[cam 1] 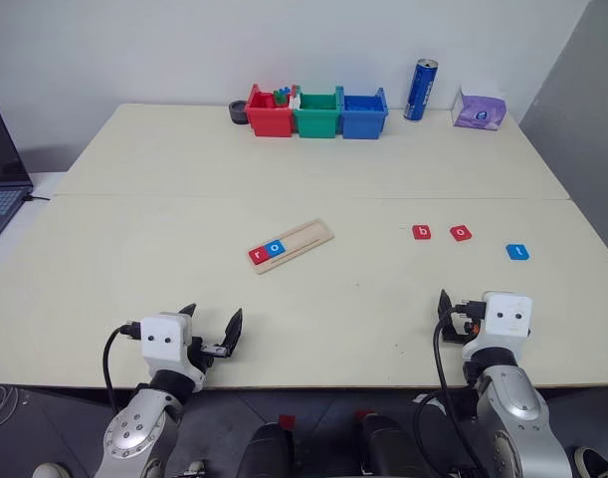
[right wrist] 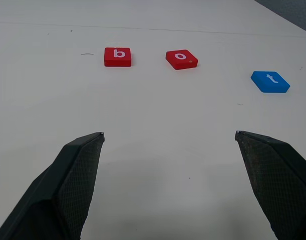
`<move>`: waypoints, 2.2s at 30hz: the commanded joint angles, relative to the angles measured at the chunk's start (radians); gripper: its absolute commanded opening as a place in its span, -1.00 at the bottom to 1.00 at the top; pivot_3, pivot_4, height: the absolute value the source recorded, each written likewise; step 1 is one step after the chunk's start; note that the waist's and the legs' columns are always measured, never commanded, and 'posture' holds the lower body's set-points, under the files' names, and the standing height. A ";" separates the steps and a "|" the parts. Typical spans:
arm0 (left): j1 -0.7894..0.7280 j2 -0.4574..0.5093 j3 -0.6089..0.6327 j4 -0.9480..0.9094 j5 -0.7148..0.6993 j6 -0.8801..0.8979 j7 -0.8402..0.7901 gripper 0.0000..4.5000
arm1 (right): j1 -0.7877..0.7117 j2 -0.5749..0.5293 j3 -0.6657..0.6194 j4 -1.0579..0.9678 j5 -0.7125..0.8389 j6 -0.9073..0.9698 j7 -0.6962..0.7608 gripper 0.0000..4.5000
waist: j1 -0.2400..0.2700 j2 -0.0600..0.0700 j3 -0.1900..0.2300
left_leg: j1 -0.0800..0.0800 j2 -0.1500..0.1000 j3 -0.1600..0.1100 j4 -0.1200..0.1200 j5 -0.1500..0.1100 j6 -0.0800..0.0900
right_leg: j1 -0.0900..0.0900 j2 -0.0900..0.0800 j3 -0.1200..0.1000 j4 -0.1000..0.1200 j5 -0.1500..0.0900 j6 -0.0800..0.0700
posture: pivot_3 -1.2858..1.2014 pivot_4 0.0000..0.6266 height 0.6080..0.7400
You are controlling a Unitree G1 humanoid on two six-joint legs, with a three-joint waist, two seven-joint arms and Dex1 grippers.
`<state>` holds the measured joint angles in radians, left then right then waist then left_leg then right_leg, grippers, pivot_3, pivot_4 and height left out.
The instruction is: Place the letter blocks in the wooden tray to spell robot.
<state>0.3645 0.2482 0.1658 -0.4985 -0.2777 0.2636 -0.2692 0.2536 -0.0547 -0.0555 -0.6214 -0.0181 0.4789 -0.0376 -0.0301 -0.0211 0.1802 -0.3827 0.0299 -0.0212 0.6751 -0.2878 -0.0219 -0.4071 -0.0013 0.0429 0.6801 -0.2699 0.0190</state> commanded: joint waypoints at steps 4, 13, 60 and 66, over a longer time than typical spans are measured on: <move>-0.046 0.006 0.007 0.017 0.017 -0.038 -0.004 1.00 | -0.004 0.006 -0.001 -0.042 -0.010 -0.009 -0.011 0.98 | 0.000 0.000 0.000 | 0.000 0.000 0.000 0.000 0.000 0.000 | 0.000 0.000 0.000 0.000 0.000 0.000 | 0.03 -0.52 1.00; -0.074 0.013 0.000 -0.013 0.016 -0.008 -0.003 1.00 | -0.002 0.009 -0.006 -0.034 -0.011 -0.020 -0.020 0.98 | 0.000 0.000 0.000 | 0.000 0.000 0.000 0.000 0.000 0.000 | 0.000 0.000 0.000 0.000 0.000 0.001 | 0.03 -0.52 1.00; -0.896 0.405 -0.175 0.813 -0.001 -0.018 -0.741 1.00 | -0.638 -0.456 0.074 0.289 0.535 0.094 0.896 0.98 | 0.001 -0.001 0.003 | -0.002 -0.001 -0.001 -0.011 0.000 0.000 | -0.004 0.002 -0.005 -0.002 0.002 -0.003 | 0.03 -0.52 1.00; -1.023 0.374 -0.218 1.054 0.075 -0.161 -0.805 1.00 | -0.651 -0.457 0.077 0.260 0.561 0.127 0.891 0.98 | 0.002 -0.001 0.003 | -0.002 -0.002 -0.001 -0.010 0.000 0.000 | -0.004 0.002 -0.006 -0.002 0.002 -0.003 | 0.03 -0.52 1.00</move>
<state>-0.6275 0.6235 -0.0488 0.5213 -0.2216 0.1509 -1.0565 -0.3752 -0.5059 0.0278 -0.3191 0.5179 0.6023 0.8490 -0.0286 -0.0226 0.1829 -0.3843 0.0281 -0.0221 0.6648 -0.2877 -0.0217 -0.4112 0.0004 0.0369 0.6781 -0.2676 0.0160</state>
